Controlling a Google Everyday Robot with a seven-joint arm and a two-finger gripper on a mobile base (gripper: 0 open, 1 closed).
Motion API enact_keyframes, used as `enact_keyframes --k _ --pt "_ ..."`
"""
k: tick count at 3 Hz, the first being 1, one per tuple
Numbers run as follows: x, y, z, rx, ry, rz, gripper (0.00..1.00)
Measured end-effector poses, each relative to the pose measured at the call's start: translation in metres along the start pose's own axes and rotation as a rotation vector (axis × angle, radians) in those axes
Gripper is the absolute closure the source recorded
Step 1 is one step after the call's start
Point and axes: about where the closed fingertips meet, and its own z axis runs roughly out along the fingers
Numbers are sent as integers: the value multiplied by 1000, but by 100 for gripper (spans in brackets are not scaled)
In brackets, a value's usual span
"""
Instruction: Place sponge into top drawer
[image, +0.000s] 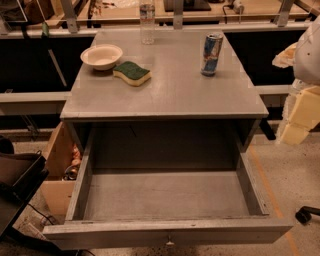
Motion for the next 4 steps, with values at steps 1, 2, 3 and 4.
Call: enact_keyframes --k 1,2,3,4 --pt "0 0 0 0 0 0 0" --pt "-12 -18 3 43 -60 46 0" --pt "-29 -37 29 58 -217 185 0" --pt "-55 -42 52 40 -426 300 0"
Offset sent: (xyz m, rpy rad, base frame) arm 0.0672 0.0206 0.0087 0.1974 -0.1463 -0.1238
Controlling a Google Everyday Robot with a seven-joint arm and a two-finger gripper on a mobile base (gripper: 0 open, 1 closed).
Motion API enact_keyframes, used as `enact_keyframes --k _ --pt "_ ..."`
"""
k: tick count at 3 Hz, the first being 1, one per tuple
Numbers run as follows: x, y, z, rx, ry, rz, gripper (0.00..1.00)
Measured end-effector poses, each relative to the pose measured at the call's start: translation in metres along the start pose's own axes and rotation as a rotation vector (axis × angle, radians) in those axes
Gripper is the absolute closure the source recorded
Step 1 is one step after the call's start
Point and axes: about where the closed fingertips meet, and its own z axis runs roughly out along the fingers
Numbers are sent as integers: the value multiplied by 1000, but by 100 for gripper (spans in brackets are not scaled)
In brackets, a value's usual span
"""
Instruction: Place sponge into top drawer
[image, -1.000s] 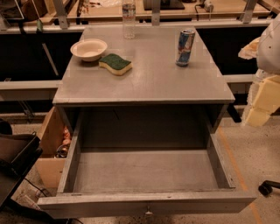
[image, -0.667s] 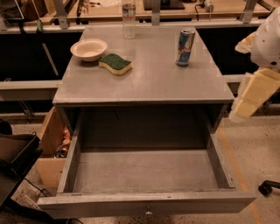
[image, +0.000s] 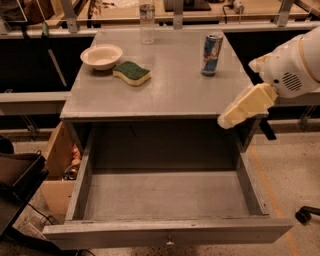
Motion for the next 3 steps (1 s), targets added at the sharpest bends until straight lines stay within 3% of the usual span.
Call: enact_keyframes --k 1,2,3 --pt "-26 -3 23 18 -201 8 0" --pt "-65 -29 21 149 -319 -52 0" --pt "-75 -46 14 218 -356 -45 0"
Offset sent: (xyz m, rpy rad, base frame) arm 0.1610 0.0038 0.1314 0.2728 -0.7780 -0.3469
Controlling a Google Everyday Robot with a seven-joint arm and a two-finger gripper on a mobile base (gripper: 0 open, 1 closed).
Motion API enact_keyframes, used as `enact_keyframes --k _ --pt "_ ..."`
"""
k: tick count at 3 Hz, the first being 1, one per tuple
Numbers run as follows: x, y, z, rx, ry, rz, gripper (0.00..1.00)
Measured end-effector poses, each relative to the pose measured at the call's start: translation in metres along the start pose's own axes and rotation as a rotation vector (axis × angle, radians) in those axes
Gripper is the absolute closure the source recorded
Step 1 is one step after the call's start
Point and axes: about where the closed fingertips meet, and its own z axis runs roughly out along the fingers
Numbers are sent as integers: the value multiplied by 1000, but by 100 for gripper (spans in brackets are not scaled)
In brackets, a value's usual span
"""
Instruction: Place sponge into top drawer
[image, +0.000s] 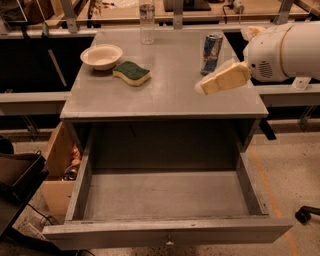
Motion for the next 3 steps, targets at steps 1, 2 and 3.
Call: enact_keyframes --k 1,2,3 --pt "0 0 0 0 0 0 0" --pt "-8 0 29 -6 -79 16 0" --pt "-10 -8 94 0 -143 46 0"
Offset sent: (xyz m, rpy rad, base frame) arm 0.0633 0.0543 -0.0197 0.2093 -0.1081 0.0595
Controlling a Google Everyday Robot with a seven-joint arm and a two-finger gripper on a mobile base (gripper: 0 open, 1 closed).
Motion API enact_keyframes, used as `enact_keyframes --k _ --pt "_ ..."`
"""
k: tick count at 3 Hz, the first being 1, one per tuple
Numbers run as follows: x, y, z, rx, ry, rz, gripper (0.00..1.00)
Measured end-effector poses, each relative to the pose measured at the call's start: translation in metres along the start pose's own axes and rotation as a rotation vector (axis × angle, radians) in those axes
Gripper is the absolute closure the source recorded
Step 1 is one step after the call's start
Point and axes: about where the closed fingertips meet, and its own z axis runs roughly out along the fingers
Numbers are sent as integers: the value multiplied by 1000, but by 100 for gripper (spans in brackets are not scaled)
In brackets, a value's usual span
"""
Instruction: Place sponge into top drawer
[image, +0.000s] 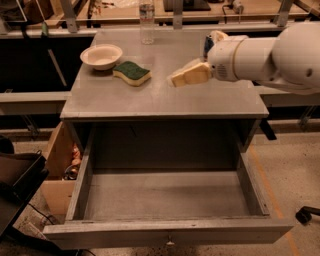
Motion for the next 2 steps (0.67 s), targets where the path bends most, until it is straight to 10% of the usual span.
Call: enact_keyframes --k 2 --pt "6 2 119 -63 -45 -5 0"
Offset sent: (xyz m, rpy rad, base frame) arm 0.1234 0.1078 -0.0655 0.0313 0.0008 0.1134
